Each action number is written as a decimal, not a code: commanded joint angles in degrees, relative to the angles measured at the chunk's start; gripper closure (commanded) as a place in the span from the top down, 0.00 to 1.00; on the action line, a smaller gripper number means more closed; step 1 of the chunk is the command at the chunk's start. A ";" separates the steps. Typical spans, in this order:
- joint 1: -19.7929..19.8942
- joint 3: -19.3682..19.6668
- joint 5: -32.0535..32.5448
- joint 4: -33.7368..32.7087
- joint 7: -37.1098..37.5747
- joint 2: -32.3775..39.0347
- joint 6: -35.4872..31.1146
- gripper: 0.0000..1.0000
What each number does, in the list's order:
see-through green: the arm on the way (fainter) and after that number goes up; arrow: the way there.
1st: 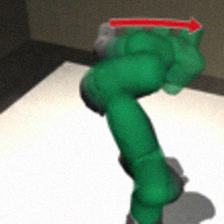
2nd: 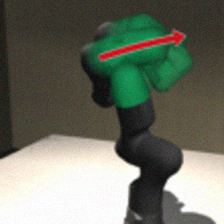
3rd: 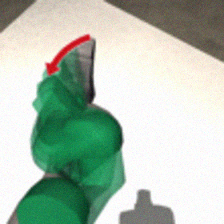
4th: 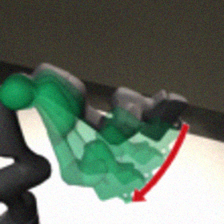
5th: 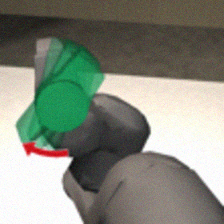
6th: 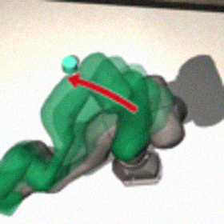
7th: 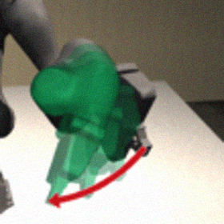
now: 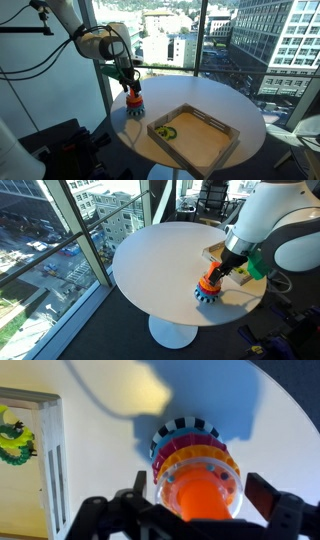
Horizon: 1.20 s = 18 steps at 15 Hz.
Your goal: Remove the clear ring from the orange stand and put it on the table.
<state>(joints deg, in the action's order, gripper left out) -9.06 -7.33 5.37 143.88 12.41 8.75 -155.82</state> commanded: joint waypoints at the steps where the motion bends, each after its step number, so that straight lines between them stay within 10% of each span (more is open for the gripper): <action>1: -0.93 0.98 1.27 -0.79 1.68 0.95 -1.22 1.00; 18: -1.09 0.89 0.19 0.24 -0.72 2.14 -7.19 1.00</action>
<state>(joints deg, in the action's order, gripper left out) -9.57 -6.99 5.37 143.93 12.34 10.68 -160.87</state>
